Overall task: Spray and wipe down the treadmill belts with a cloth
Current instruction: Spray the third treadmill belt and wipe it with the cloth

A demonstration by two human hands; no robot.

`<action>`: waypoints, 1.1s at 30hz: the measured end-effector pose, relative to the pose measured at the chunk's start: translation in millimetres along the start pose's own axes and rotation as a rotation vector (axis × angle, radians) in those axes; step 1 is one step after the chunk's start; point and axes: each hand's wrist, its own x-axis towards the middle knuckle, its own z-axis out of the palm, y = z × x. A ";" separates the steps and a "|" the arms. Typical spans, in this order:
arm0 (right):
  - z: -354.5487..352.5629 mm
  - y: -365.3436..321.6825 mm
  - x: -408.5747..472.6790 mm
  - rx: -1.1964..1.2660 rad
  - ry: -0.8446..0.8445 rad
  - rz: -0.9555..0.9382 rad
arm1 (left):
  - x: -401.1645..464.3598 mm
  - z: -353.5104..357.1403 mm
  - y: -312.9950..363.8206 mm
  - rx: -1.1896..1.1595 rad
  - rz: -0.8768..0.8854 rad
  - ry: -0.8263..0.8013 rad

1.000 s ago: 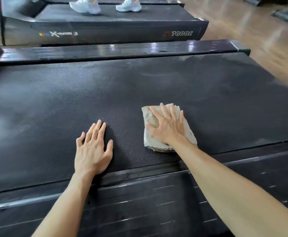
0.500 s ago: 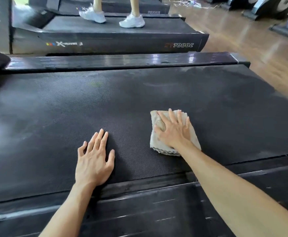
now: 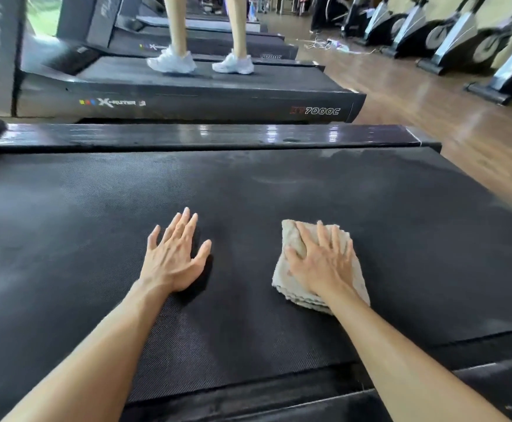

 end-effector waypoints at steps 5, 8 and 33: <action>6.6 -52.1 42.4 -0.045 -0.019 -0.167 | 31.2 10.9 -16.2 0.087 -0.023 -0.051; -1.3 -41.1 11.1 -0.001 -0.041 -0.329 | 30.0 14.4 -17.8 0.093 -0.010 -0.013; -10.5 -3.6 89.7 0.004 -0.048 -0.044 | 30.5 16.9 -19.0 0.079 -0.006 0.047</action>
